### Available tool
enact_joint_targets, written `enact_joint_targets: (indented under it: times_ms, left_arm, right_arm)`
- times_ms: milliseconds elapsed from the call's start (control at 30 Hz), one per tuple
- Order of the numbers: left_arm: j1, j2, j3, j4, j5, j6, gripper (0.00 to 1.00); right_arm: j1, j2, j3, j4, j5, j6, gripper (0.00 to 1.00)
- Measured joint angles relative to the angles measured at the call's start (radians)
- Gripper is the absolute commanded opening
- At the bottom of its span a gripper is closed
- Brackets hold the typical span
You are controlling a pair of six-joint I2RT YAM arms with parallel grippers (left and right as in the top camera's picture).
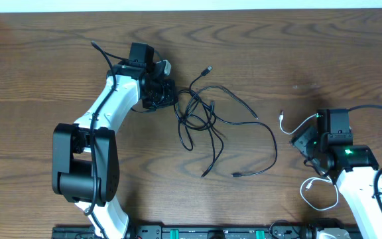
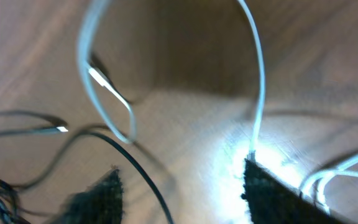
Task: Untangle cables
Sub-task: 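Pull the white cable rightward out of the black tangle with the right gripper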
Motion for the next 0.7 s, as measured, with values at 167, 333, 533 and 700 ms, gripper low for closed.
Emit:
enact_joint_targets:
  times_ms: [167, 333, 533, 700]
  left_arm:
    - [0.0, 0.0, 0.0, 0.0, 0.0, 0.0, 0.08]
    - [0.0, 0.0, 0.0, 0.0, 0.0, 0.0, 0.08]
    - [0.0, 0.0, 0.0, 0.0, 0.0, 0.0, 0.08]
    - [0.0, 0.0, 0.0, -0.009, 0.0, 0.0, 0.08]
  right_arm:
    - [0.0, 0.0, 0.0, -0.088, -0.053, -0.039, 0.99]
    - [0.0, 0.0, 0.0, -0.106, -0.063, -0.132, 0.99]
    - [0.0, 0.0, 0.0, -0.104, 0.058, -0.214, 0.99]
    - [0.0, 0.0, 0.0, -0.102, 0.151, -0.266, 0.99]
